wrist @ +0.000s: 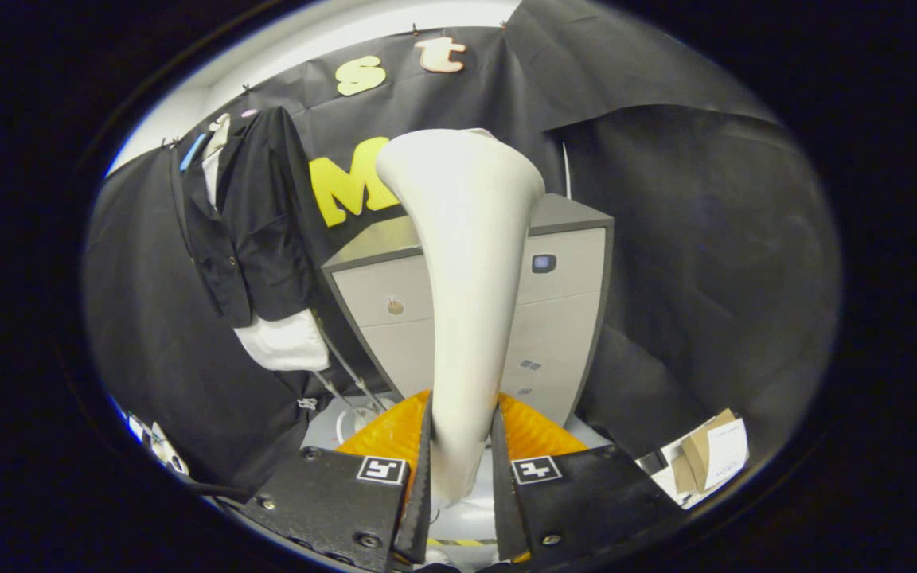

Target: Iron the clothes twice with a garment steamer, once on the left side and once on the right side.

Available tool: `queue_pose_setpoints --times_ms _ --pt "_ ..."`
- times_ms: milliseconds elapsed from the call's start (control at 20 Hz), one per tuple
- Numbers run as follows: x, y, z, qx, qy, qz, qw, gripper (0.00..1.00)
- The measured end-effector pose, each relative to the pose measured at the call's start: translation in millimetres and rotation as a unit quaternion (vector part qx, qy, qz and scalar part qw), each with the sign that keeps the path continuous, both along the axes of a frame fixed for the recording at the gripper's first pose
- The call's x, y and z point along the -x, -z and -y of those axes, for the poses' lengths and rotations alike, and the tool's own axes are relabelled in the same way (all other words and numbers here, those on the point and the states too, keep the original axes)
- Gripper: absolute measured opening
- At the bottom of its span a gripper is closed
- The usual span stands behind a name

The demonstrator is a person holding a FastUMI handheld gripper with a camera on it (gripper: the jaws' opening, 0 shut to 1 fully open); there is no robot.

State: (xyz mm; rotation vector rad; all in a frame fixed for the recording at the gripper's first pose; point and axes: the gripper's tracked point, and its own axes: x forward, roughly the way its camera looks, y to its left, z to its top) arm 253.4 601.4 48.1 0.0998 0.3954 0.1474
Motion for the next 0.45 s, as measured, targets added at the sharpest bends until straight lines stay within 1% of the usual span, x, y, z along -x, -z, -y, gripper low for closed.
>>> queue_pose_setpoints --times_ms 150,300,450 --pt "8 -5 -16 0.009 0.006 0.003 1.0 0.35" --pt "30 -13 -21 0.021 0.005 0.009 1.0 0.35" --pt "30 -18 -22 0.024 0.004 0.011 1.0 0.35"
